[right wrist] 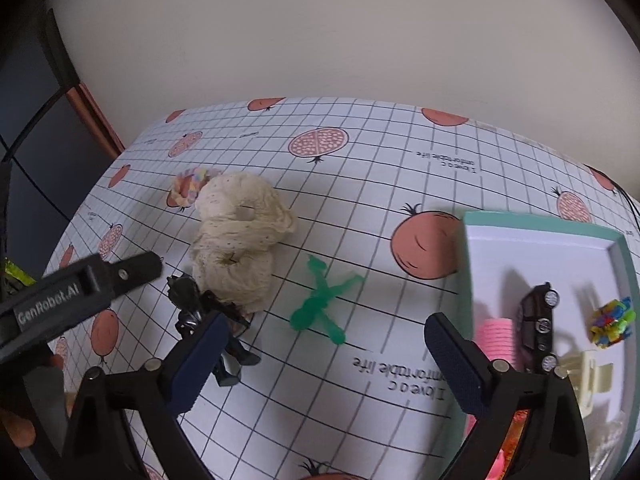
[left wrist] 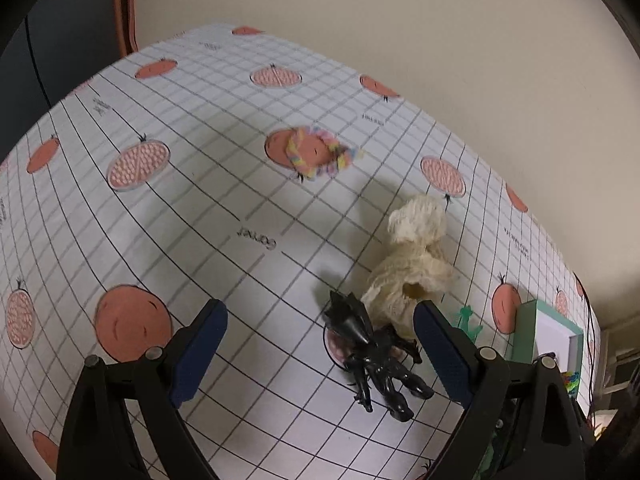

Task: Organize objects
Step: 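Withdraw both tools toward the black action figure and green plastic figure, then grasp the black action figure with the left gripper while the right gripper grasps the green figure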

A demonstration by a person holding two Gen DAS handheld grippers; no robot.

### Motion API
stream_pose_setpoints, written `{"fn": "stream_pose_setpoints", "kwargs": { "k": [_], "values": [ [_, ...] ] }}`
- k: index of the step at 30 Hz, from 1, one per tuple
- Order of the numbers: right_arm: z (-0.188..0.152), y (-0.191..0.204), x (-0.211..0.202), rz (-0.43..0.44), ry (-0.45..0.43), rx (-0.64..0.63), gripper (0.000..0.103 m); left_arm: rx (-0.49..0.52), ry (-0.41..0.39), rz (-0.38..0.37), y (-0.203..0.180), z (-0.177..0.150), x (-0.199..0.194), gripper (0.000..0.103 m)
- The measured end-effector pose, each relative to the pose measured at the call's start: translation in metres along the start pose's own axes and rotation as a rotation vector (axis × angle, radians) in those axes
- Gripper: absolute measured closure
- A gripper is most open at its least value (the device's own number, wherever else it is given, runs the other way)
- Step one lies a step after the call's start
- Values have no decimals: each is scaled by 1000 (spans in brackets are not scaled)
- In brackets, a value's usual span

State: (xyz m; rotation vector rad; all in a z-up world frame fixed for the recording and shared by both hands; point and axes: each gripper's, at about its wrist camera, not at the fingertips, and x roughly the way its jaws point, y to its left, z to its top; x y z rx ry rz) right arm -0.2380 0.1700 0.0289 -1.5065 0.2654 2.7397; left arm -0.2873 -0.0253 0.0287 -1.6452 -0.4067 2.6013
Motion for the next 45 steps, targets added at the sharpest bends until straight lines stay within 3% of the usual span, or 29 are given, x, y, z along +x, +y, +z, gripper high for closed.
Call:
{"fn": "stream_pose_setpoints", "kwargs": {
  "k": [6,15,20,22,27,30,33,36,45],
  "values": [
    [-1,-3,18,-7,13,14,10,-2,59,-16,-6,-10,19,9],
    [-4,-3,30,-9,24,24,19,11,63,-20,-14,-18,27,10],
    [-6,1,38,-20,31,7,25,19,70,-15,-15,-20,32,19],
    [-6,3,40,-18,37,2,27,20,75,-16,-16,-21,34,30],
    [-5,6,42,-31,26,-14,35,32,73,-12,-18,-24,34,34],
    [-5,7,41,-52,21,-18,50,41,75,-10,-18,-26,33,44],
    [-5,7,40,-54,24,-20,54,40,78,-9,-20,-24,35,52],
    [-5,6,39,-42,28,-21,64,38,83,-14,-19,-24,34,55],
    [-6,4,36,-27,45,-25,74,44,96,-19,-15,-23,32,57]
  ]
}}
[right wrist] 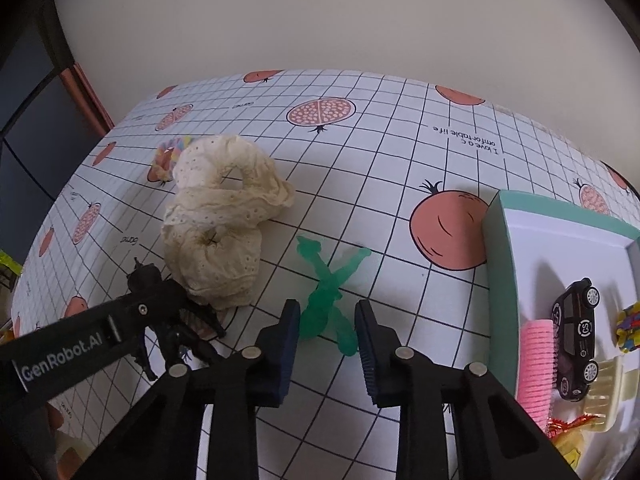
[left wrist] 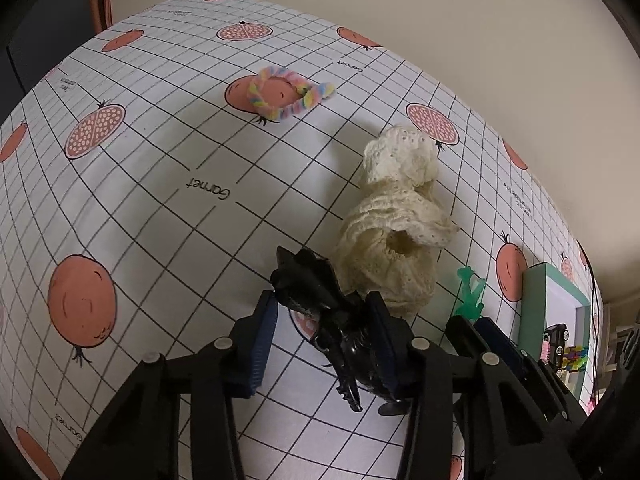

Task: Organize objects
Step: 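Grasp the black action figure with the left gripper while the right gripper grasps the green figure, then lift the black and green figures and carry both over the tray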

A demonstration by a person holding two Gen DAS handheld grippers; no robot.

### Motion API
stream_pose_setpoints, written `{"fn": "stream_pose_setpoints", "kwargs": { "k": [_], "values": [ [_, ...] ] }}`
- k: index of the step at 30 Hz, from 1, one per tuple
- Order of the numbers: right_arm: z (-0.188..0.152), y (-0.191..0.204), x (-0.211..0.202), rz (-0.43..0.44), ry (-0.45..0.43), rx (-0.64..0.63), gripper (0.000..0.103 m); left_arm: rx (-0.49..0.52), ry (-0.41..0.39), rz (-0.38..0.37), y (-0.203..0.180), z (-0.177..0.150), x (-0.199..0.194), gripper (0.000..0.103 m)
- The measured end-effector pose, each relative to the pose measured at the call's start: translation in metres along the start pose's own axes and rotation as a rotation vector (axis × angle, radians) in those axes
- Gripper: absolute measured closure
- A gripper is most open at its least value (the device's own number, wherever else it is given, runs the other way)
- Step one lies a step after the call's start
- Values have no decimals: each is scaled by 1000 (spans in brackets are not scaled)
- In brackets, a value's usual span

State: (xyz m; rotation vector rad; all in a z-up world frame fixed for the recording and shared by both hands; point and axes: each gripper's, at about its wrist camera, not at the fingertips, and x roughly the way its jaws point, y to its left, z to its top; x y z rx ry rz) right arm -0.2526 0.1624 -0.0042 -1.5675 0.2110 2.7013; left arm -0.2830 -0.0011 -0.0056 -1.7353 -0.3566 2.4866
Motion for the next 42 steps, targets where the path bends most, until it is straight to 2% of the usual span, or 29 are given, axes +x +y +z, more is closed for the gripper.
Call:
{"fn": "stream_pose_setpoints", "kwargs": {
  "k": [10,19,30,42],
  "values": [
    [5,-2,-18,17,-32,2,74,-4,-28,-10,5,7,-16,57],
    [9,-13,-39,34,-63,27,74,5,-93,-33,2,16,-44,57],
    [9,-33,-58,10,-87,39,74,28,-145,-52,-21,20,-63,57],
    [2,-79,-82,-18,-105,97,74,97,-157,-90,-71,8,-72,57]
  ]
}}
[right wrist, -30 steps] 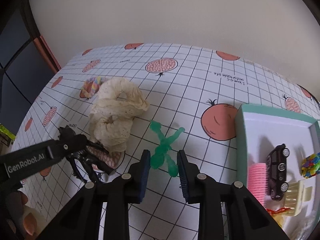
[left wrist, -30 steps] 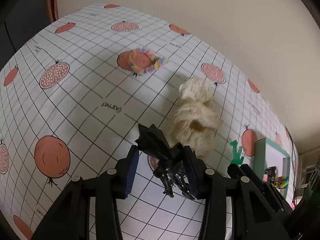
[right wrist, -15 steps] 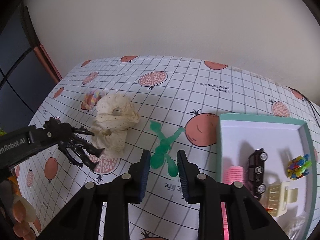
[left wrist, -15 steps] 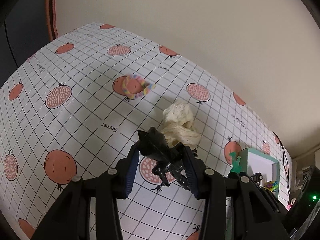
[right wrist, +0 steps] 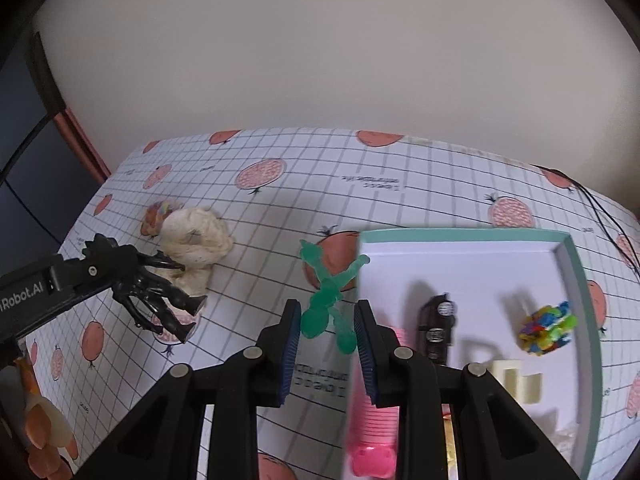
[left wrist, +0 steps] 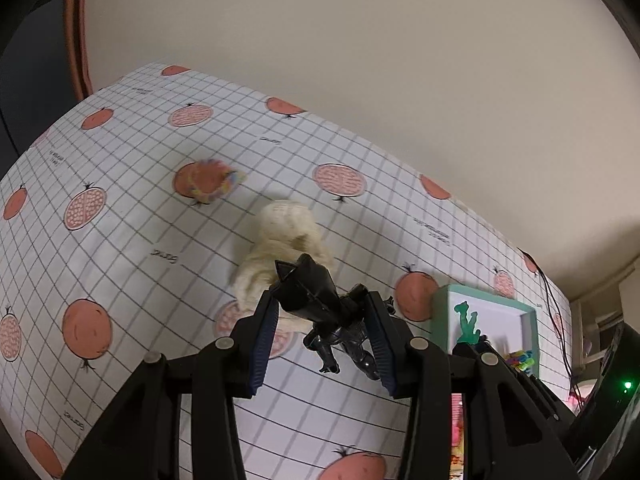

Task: Organize objects
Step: 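Lift the black and green figures and carry both over the tray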

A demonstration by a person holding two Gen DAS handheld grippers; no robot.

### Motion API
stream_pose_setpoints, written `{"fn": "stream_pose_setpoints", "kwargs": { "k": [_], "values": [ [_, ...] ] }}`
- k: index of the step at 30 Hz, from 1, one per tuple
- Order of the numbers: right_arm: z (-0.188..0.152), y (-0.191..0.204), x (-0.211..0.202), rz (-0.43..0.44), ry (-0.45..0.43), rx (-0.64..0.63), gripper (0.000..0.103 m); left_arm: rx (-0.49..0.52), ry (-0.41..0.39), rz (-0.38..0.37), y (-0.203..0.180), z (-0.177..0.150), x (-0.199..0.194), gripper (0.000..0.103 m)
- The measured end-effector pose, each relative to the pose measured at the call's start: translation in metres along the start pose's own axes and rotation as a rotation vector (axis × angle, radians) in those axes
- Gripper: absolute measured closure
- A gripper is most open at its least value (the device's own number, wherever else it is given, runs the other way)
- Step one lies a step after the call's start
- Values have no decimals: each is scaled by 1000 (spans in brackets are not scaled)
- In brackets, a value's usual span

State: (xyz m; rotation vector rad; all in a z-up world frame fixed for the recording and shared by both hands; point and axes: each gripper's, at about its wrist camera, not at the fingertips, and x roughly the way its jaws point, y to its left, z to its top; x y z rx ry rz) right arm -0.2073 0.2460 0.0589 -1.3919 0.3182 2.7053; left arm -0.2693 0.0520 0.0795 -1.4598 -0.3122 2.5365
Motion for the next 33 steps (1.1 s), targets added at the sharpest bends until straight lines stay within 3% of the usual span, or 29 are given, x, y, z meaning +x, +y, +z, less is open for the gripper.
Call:
{"fn": "stream_pose_setpoints", "kwargs": {
  "k": [33],
  "values": [
    [-15,-145,-63,-119,-34,183,74,209,76,-150,-150,-60,12,57]
  ]
}}
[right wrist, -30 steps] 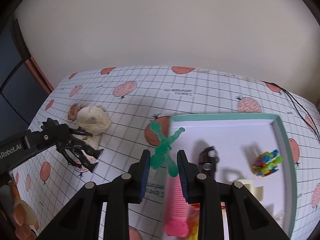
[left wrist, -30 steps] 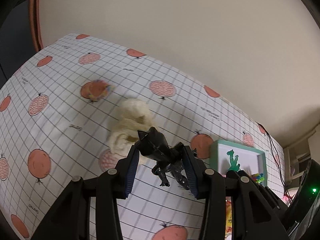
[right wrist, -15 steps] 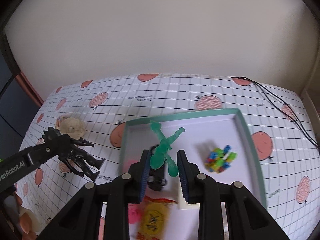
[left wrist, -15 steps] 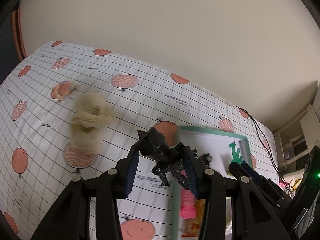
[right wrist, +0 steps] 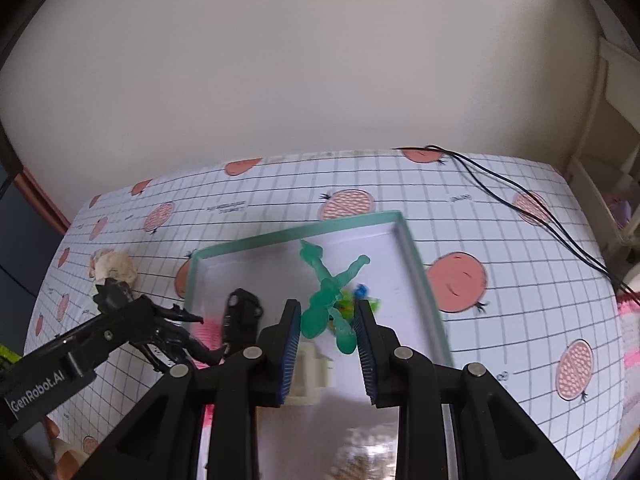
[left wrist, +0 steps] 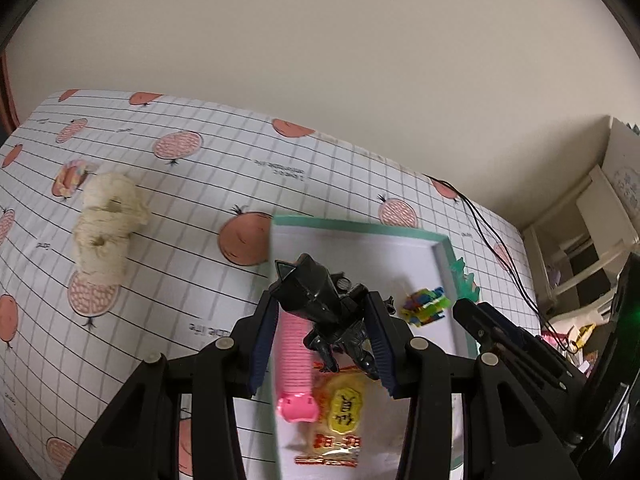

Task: Organize objects
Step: 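Lift the black and green figures and carry both over the tray, then open both grippers to drop the black and green figures into the tray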

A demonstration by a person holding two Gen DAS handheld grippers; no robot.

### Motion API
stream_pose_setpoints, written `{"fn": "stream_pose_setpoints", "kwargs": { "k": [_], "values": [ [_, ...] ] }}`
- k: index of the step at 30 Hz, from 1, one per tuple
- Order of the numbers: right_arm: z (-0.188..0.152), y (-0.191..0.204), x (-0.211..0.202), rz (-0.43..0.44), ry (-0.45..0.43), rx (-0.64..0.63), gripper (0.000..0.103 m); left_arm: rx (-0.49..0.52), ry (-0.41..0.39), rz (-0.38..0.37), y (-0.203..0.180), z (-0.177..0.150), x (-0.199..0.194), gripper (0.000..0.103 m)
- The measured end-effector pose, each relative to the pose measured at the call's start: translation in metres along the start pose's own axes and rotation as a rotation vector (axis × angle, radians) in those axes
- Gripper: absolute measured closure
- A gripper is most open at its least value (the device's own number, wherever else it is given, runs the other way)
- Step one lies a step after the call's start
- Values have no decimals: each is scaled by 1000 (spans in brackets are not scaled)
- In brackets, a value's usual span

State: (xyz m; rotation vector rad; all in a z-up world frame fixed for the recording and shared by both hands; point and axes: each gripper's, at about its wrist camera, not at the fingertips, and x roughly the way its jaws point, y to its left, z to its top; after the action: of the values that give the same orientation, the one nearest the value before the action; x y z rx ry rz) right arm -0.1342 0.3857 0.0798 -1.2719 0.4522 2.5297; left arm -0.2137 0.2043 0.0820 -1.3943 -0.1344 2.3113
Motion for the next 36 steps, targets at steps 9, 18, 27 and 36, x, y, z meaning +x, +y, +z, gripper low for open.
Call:
{"fn": "stream_pose_setpoints", "kwargs": {
  "k": [9,18,27,36],
  "values": [
    [-2,-22,4,-46,30,13,74,19,36,-16,-18,-9,16,57],
    [-12,-25,24,-74,91,7,74,30,76,-5,-22,-16,31,57],
    [-20,-23,37,-82,136,2,74,26,106,2,-18,-21,43,57],
    [-27,-27,51,-94,182,7,74,34,107,3,-19,-22,45,57]
  ]
}}
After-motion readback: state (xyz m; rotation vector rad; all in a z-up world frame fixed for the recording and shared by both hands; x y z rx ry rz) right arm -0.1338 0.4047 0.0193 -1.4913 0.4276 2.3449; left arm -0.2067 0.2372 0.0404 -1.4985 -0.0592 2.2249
